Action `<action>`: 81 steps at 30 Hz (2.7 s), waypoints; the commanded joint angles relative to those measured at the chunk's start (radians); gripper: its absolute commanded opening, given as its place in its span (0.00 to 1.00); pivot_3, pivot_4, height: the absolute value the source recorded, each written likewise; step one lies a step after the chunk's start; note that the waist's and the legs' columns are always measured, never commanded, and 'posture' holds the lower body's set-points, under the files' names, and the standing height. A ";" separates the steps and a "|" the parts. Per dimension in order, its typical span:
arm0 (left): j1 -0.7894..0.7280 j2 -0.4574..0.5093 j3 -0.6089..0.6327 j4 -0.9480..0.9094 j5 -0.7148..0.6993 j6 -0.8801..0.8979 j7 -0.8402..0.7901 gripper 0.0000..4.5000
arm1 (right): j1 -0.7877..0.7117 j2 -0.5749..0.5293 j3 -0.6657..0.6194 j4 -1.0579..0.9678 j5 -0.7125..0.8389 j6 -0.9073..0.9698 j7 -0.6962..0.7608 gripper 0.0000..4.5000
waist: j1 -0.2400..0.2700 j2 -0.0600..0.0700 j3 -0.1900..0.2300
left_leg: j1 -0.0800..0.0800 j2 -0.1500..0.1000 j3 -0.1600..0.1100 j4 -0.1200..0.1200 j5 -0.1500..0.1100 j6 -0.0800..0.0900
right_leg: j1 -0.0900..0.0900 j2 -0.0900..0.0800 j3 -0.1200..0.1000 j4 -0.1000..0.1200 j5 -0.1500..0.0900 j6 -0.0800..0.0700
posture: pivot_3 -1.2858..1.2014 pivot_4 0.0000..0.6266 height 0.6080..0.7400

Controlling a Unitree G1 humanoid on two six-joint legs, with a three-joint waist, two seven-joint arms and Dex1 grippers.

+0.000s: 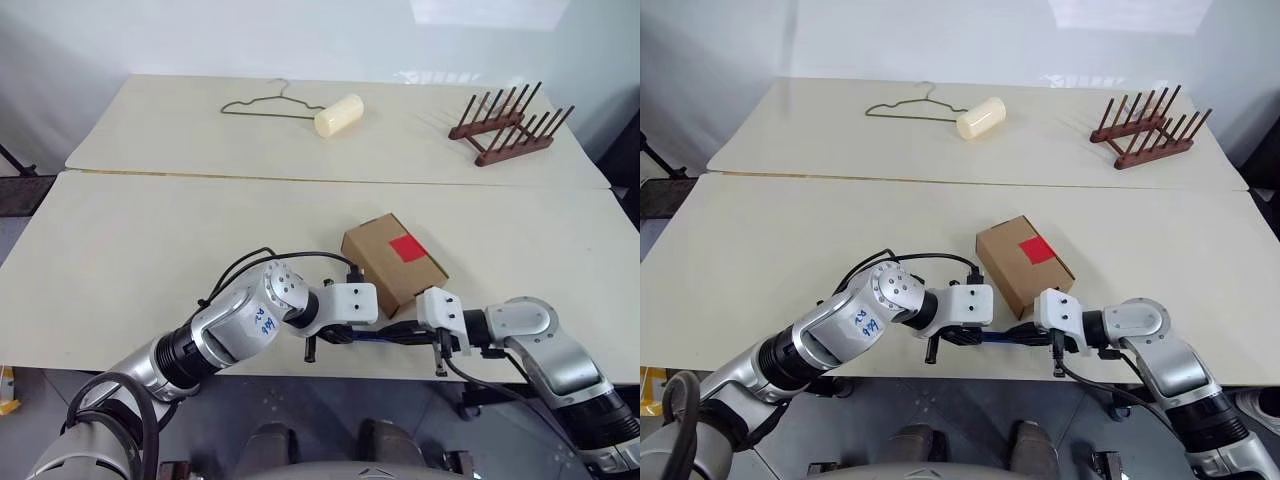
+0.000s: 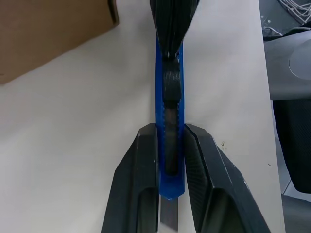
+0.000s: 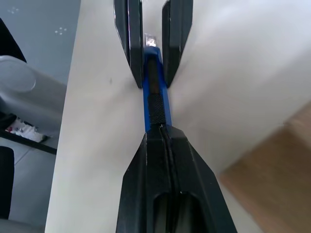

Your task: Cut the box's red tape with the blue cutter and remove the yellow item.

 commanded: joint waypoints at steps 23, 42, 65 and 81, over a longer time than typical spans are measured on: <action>0.392 0.192 0.371 0.030 -0.005 -1.044 0.150 0.10 | 0.087 -0.300 -0.663 -0.197 1.109 1.017 -0.429 0.61 | 0.002 0.007 0.004 | -0.002 0.007 -0.002 -0.001 -0.002 -0.001 | -0.001 -0.001 -0.003 -0.008 0.001 -0.002 | 0.52 0.24 1.00; 0.353 0.045 0.369 0.074 0.032 -1.160 0.130 0.10 | 0.060 -0.362 -0.343 -0.266 1.721 0.819 -1.161 0.91 | 0.005 0.009 0.007 | -0.007 0.000 -0.001 -0.001 -0.004 0.004 | -0.001 -0.002 -0.007 -0.011 0.004 0.004 | 0.52 0.24 1.00; 0.352 0.024 0.370 0.059 0.058 -1.116 0.110 0.10 | -0.061 -0.309 -0.224 -0.198 1.721 0.875 -1.201 0.42 | 0.004 0.009 0.007 | -0.008 0.001 -0.002 -0.001 -0.004 0.004 | -0.001 -0.002 -0.008 -0.012 0.004 0.004 | 0.52 0.24 1.00; 0.354 0.030 0.378 0.042 0.061 -1.095 0.100 0.10 | -0.060 -0.292 -0.205 -0.194 1.721 0.891 -1.206 0.42 | 0.004 0.009 0.007 | -0.008 0.002 -0.002 -0.001 -0.004 0.004 | -0.001 -0.002 -0.008 -0.012 0.004 0.004 | 0.52 0.24 1.00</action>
